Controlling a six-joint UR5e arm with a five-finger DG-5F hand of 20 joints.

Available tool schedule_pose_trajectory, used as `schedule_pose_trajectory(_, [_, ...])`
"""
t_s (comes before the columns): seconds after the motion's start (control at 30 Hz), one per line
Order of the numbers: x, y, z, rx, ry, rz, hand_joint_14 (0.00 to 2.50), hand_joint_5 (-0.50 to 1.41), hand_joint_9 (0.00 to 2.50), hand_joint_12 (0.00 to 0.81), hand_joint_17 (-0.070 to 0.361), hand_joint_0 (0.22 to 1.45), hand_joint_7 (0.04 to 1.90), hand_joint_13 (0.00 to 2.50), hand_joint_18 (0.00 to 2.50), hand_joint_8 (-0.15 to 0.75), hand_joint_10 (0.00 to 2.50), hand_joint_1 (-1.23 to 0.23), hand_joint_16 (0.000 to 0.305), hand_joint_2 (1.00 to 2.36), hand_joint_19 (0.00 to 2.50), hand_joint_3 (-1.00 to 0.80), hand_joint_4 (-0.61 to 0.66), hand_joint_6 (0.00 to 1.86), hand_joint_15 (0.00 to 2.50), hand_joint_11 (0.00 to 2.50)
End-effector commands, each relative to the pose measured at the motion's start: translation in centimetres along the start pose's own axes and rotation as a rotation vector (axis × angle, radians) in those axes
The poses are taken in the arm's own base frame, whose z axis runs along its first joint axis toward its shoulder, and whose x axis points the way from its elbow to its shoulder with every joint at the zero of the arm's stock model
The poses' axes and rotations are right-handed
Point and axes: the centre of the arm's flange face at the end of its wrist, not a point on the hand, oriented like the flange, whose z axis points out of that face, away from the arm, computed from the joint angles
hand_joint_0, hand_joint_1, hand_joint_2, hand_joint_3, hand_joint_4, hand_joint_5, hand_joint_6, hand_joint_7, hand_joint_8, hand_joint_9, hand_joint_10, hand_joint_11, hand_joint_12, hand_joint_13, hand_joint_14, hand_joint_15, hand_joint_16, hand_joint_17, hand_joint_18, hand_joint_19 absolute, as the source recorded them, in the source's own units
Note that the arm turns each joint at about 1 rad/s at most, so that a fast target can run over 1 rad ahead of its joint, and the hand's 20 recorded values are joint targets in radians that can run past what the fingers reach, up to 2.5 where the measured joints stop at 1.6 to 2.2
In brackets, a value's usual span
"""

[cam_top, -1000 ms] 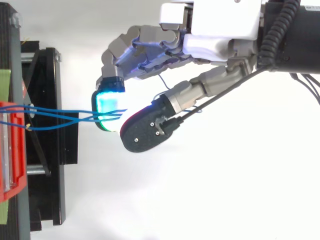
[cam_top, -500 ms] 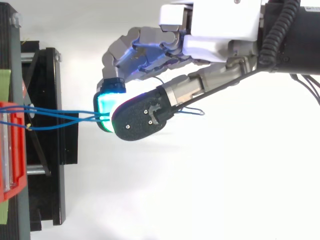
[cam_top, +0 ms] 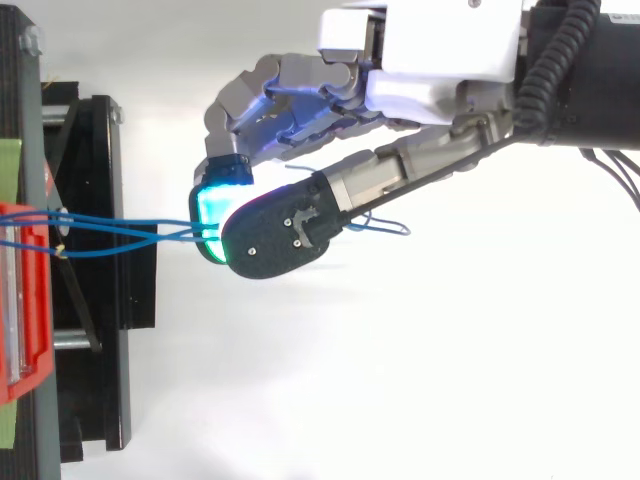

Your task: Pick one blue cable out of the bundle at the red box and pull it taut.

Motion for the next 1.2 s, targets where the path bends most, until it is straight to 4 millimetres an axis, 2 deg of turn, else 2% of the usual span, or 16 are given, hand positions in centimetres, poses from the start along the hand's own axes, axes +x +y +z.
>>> schedule_pose_trajectory(0.0, [0.00,0.00,0.00,0.000,0.000,0.001,0.00,-0.13,0.56,0.354,0.121,0.59,1.05,0.09,0.15,0.236,0.00,-0.62,0.054,1.01,0.13,-0.31,-0.06,0.82,0.00,0.19])
schedule_pose_trajectory(0.2, [0.00,0.00,0.00,0.000,0.000,0.001,0.00,-0.13,0.56,0.354,0.121,0.59,1.03,0.10,0.16,0.240,0.00,-0.69,0.054,1.01,0.13,-0.23,-0.04,0.82,0.00,0.19])
schedule_pose_trajectory(0.37, [0.02,0.00,0.00,0.000,0.001,0.002,0.00,-0.14,0.54,0.354,0.122,0.61,1.02,0.09,0.16,0.240,0.00,-0.80,0.054,1.01,0.12,-0.26,0.01,0.82,0.00,0.21])
schedule_pose_trajectory(0.67, [0.00,0.15,0.01,-0.003,0.000,0.003,0.00,-0.16,0.51,0.357,0.123,0.65,0.99,0.09,0.17,0.234,0.00,-0.89,0.055,1.01,0.12,-0.31,0.01,0.84,0.00,0.20])
schedule_pose_trajectory(1.17, [-0.01,0.22,0.02,-0.005,0.000,0.003,0.00,-0.17,0.45,0.354,0.123,0.76,0.91,0.07,0.18,0.209,0.00,-0.98,0.055,1.01,0.08,-0.42,-0.09,0.85,0.00,0.19])
